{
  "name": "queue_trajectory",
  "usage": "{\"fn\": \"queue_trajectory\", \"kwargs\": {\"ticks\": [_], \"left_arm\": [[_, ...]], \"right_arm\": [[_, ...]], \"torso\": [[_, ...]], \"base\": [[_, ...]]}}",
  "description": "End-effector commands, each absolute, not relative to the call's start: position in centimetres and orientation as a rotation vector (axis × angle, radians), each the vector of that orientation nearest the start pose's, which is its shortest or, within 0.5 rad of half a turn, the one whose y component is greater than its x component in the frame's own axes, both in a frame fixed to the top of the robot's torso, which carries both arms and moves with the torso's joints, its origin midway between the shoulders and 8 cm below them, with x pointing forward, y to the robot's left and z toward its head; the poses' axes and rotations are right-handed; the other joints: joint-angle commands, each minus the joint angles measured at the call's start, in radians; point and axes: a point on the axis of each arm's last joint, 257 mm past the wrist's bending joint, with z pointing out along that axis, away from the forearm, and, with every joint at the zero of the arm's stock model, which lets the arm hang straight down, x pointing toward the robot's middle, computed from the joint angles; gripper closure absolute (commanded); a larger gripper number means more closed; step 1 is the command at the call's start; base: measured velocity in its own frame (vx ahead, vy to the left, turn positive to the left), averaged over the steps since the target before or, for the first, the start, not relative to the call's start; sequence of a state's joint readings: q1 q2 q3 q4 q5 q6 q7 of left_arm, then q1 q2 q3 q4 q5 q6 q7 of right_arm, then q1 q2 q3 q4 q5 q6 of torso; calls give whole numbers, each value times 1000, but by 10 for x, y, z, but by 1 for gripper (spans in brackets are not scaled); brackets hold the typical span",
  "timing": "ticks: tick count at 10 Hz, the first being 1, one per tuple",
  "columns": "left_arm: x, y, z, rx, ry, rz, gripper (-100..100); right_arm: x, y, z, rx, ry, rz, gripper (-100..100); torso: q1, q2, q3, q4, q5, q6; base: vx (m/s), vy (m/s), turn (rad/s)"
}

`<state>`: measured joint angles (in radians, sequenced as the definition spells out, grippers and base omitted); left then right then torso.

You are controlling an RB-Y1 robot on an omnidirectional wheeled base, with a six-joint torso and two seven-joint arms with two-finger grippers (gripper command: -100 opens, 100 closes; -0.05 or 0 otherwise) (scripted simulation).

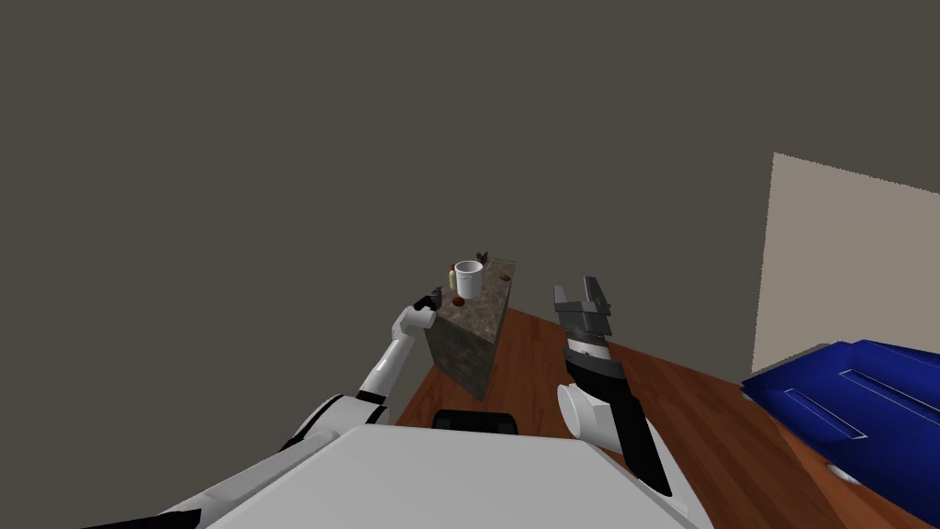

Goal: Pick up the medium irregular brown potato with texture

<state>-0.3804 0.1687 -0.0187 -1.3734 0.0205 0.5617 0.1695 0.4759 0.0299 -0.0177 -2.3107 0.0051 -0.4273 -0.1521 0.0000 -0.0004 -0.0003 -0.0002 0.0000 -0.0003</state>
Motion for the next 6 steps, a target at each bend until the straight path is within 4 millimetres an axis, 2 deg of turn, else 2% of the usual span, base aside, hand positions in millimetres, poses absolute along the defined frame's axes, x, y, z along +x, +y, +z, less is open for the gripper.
{"fn": "queue_trajectory", "kwargs": {"ticks": [1, 3, 5, 6], "left_arm": [[628, 224, -256, -1490, 1541, -981, -100], [632, 217, -261, -1514, 1576, -957, -100], [638, 202, -268, -1552, 1635, -920, -100], [639, 201, -270, -1557, 1641, -913, -100]], "right_arm": [[350, -286, 32, 748, 556, 1425, 0], [350, -286, 32, 748, 556, 1425, 0], [350, -286, 32, 748, 556, 1425, 0], [350, -286, 32, 748, 556, 1425, 0]], "torso": [[0, 0, 0, 0, 0, 0], [0, 0, 0, 0, 0, 0], [0, 0, 0, 0, 0, 0], [0, 0, 0, 0, 0, 0]], "base": [[0, 4, -13], [0, 5, -16], [-1, 8, -23], [-1, 7, -16]]}}
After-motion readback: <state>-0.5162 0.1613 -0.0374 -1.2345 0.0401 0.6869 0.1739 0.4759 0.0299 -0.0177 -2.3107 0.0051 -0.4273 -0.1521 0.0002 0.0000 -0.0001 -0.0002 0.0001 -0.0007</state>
